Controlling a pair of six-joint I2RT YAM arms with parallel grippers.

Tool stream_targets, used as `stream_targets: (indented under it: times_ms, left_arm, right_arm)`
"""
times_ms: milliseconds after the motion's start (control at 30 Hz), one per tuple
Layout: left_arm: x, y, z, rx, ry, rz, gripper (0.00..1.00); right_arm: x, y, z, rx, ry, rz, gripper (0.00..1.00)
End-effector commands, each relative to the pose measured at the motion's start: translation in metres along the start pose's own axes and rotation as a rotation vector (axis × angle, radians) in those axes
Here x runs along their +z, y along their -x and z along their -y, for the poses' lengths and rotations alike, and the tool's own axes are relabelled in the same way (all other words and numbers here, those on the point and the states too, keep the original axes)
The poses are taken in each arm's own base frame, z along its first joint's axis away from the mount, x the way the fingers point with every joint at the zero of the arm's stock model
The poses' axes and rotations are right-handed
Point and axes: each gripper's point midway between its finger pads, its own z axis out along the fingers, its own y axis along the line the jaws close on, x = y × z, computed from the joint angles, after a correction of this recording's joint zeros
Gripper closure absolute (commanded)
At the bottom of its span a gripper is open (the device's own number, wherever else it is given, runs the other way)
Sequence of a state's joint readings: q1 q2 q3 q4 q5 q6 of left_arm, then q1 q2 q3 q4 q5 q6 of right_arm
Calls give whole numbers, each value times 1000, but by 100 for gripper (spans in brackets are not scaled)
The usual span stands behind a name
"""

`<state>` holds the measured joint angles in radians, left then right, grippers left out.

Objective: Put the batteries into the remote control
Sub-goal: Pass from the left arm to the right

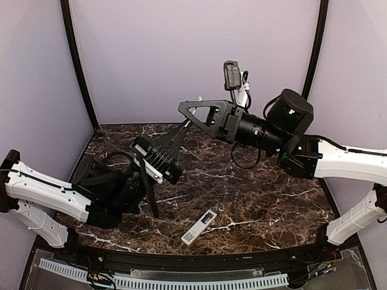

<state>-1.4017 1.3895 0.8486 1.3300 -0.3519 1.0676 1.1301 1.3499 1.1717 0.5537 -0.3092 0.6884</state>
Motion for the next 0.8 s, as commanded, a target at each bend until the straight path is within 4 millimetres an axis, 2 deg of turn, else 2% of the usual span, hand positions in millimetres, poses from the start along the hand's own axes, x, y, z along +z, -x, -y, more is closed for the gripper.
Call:
stream_targets:
  times_ms: [0, 167, 400, 467, 633, 767]
  left_arm:
    - [-12, 28, -62, -88, 239, 118, 100]
    - [-12, 28, -62, -81, 240, 117, 100]
    - [-12, 28, -62, -81, 240, 116, 100]
    - [-13, 28, -63, -84, 241, 117, 100]
    - [-14, 28, -64, -86, 242, 115, 100]
    - [-14, 28, -64, -86, 242, 115, 100]
  right_arm:
    - [-8, 10, -4, -9, 9, 34, 52]
    - [-10, 9, -3, -10, 7, 31, 54]
    - [-11, 5, -1, -12, 9, 19, 64]
    - [-12, 6, -2, -16, 11, 20, 63]
    - [-19, 8, 1, -26, -3, 26, 53]
    - [-21, 8, 4, -25, -10, 23, 60]
